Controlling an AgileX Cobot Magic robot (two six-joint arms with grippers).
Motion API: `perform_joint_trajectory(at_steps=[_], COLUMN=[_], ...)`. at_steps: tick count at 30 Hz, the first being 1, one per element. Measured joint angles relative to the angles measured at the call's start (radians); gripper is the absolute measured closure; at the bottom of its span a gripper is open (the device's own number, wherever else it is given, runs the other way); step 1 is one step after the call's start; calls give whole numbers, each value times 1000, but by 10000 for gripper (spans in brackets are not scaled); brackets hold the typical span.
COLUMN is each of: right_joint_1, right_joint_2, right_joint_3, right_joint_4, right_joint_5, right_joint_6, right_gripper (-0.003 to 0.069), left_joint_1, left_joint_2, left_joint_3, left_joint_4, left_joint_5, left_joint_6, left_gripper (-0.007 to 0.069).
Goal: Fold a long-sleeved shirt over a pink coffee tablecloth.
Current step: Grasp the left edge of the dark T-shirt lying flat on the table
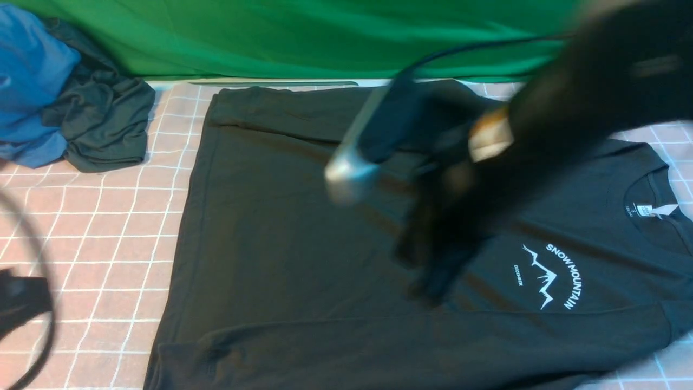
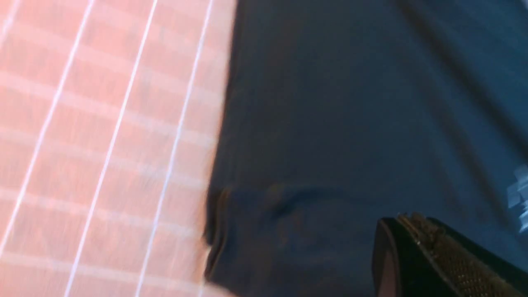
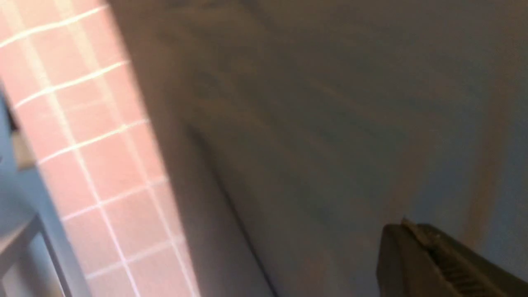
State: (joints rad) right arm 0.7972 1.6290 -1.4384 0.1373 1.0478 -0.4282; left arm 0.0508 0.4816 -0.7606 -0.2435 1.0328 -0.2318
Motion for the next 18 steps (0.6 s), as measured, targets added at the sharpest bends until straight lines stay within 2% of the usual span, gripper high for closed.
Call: perform_joint_trajectory(at_steps=[6,9,10,11,13,18], right_joint_1=[90,119,121,139,162,197], right_joint_2=[249,342,347,393,448,565], right_joint_3=[-228,-323,-335,-373,-419,-502], right_joint_4=[8,31,33,48,58,63], right_joint_5=[3,5,5,4,-6,-30], right_joint_6=[-25,-65,-73,-100,-123,-144], right_gripper=[597,511,504,442,370,276], left_joint_1=[0,0,0,0,0,0], left_joint_2=[-235,-289,-291,-297,-298,-299], left_joint_3=[-1,-1,-1,-1,-1,-1], left_joint_4=[43,77,78,80,80,91], left_joint_5=[-58,-55,-53,-46,-38,-34], left_joint_6=[0,0,0,0,0,0], left_gripper=[610,610,610,610,610,610])
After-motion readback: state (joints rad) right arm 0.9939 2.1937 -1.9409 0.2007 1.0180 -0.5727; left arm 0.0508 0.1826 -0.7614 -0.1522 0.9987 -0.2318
